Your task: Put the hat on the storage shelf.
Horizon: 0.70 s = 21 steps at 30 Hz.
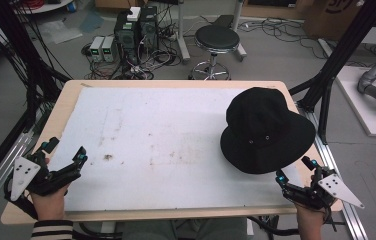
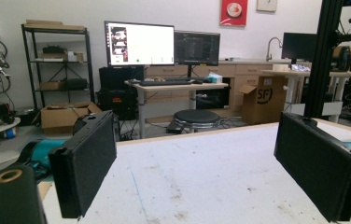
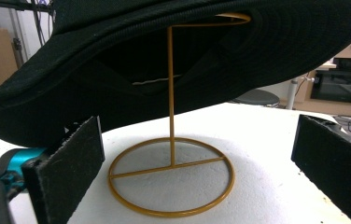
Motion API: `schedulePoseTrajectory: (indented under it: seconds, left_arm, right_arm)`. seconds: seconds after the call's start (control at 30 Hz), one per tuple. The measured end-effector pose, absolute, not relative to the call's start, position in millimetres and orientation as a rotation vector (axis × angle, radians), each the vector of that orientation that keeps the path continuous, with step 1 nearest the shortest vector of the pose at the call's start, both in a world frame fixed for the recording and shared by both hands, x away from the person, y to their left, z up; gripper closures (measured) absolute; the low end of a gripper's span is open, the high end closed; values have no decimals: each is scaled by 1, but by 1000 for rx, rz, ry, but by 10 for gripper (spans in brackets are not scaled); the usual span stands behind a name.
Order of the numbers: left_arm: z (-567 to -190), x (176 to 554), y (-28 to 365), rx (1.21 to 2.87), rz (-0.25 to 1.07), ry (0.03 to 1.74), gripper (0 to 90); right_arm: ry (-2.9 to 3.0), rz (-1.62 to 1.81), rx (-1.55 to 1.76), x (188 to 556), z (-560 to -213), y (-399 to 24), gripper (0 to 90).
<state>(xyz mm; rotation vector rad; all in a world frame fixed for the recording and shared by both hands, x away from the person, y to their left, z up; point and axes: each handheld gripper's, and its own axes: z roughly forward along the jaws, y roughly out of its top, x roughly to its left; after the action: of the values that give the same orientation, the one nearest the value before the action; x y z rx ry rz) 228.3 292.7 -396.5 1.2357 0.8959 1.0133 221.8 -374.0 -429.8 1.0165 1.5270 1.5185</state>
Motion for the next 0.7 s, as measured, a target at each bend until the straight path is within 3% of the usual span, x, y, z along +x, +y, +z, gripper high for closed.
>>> schedulePoseTrajectory:
  seconds: [0.7]
  left_arm:
    - [-399, 225, 293, 1228, 1005, 896, 133]
  right_arm:
    - [1521, 1513, 1019, 225, -430, -373, 21]
